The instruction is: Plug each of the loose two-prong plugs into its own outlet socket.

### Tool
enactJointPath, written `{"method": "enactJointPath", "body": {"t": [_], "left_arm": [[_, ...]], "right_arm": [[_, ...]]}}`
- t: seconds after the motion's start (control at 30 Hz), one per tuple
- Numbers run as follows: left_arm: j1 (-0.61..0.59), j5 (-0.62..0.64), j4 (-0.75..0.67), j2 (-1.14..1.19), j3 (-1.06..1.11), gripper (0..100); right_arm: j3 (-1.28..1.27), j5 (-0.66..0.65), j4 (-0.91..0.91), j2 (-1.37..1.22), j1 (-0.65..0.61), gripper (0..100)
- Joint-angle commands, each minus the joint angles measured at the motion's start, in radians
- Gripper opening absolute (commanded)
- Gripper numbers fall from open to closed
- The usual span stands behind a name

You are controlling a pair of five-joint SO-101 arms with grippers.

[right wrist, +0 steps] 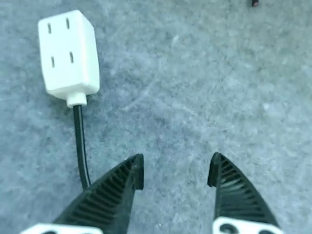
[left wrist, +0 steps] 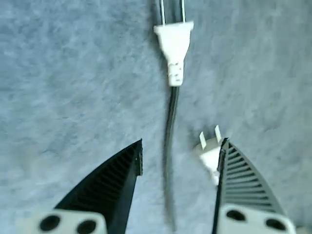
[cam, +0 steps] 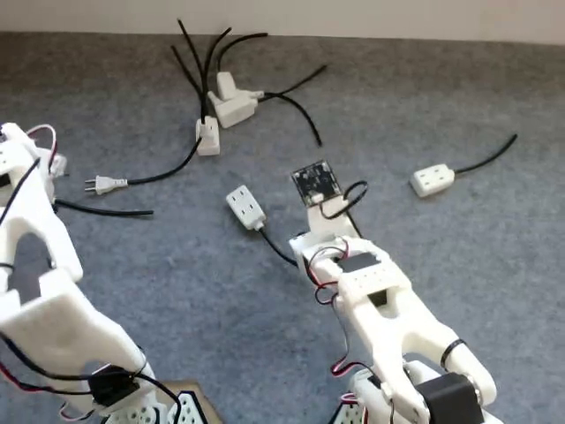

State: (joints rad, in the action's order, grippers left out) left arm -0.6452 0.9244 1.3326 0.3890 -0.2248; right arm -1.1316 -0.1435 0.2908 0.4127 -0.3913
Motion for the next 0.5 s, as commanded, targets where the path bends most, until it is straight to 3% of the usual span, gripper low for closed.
{"method": "enactJointPath", "body": {"t": [0.0,0.33,0.47], "left_arm": [[-0.019,0.094,0.009,0.147,-0.213,26],[-0.13,0.087,0.077,0.458,-0.572,23],[-0.122,0.011,0.121,0.581,-0.743,22]], "right_arm": [[-0.001,0.003,-0.054,0.03,0.004,22.1],[-0.007,0.003,-0.056,0.03,-0.059,22.1],[-0.007,0.003,-0.056,0.03,-0.061,22.1]]}}
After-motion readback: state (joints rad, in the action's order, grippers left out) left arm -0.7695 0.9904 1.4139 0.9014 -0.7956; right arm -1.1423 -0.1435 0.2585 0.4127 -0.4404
